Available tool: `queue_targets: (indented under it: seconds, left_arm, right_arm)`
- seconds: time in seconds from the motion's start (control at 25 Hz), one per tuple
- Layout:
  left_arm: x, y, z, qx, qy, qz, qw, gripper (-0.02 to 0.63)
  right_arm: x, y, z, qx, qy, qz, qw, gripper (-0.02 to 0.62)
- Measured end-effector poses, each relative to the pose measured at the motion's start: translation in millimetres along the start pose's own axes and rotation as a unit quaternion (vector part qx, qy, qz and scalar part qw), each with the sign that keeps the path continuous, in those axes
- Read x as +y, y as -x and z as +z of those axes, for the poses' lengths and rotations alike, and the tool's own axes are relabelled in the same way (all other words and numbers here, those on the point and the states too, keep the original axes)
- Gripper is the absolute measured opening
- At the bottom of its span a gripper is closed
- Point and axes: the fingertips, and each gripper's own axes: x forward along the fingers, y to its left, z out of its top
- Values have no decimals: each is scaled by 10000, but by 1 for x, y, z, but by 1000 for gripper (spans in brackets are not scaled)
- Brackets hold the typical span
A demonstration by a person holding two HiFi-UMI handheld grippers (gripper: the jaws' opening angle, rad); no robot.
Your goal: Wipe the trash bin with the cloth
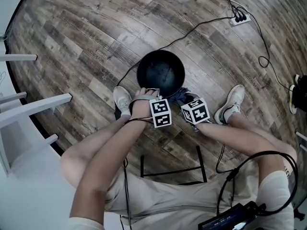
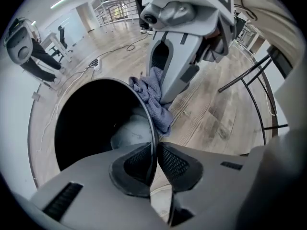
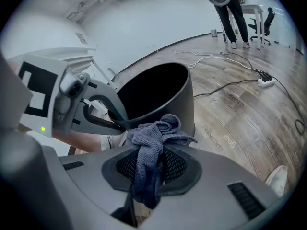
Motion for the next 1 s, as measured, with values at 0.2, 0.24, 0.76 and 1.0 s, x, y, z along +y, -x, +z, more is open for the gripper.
queue_targets:
  seconds: [0.2, 0.24, 0.76, 1.0]
  left_arm:
    - [1, 0, 0, -1, -230, 75, 9997, 52]
    - [1, 0, 0, -7, -259, 80, 9996, 52]
    - [1, -1, 1, -62, -552, 127, 9984, 51]
    - [1, -1, 0, -57, -584, 130, 9982, 49]
  right_arm:
    - [-15, -33, -16, 181, 438, -166, 9987, 77]
    - [-19, -39, -20, 221, 500, -213, 9983, 77]
    - [-76, -111, -61, 740, 819, -744, 9911, 77]
    - [-95, -135, -75, 993, 1031, -977, 9849, 77]
